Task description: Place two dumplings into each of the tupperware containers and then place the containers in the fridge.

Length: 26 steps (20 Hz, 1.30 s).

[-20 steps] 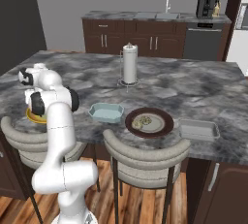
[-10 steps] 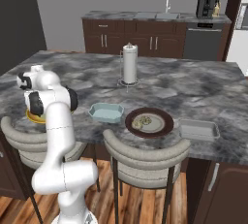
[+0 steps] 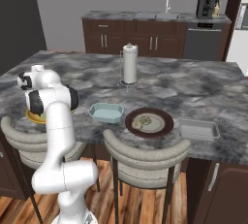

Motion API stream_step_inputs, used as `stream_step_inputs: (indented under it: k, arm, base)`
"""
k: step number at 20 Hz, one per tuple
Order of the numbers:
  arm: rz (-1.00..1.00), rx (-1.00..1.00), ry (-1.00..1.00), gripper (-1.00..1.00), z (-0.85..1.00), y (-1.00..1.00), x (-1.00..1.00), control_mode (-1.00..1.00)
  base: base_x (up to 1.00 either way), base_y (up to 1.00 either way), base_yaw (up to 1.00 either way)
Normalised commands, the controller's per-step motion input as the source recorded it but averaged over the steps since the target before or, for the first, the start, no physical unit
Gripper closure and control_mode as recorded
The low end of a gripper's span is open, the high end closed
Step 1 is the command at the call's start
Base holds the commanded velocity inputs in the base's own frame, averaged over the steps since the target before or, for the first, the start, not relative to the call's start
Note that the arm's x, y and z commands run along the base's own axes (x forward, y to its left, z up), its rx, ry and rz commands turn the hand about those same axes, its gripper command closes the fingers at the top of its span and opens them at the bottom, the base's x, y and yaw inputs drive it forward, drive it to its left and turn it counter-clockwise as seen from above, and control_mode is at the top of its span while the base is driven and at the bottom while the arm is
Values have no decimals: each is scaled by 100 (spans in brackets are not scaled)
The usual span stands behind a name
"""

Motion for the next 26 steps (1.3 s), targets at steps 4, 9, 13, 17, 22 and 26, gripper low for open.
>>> stream_step_inputs:
  k: [4,9,13,17,22,26]
  arm:
    - [0,1,0,100,60,-90,-28,-100]
    - [-1,5,3,100,36,-100,-46,-100]
    - [-4,5,9,100,13,-100,-32,-100]
    - [-4,5,9,100,0,-100,-7,-100]
    - [-5,4,10,100,0,-100,9,-100]
    - [0,8,6,100,3,-94,55,-100]
  base:
    - [0,0,0]
    - [0,0,0]
    - [0,0,0]
    - [0,0,0]
    - [0,0,0]
    - [0,0,0]
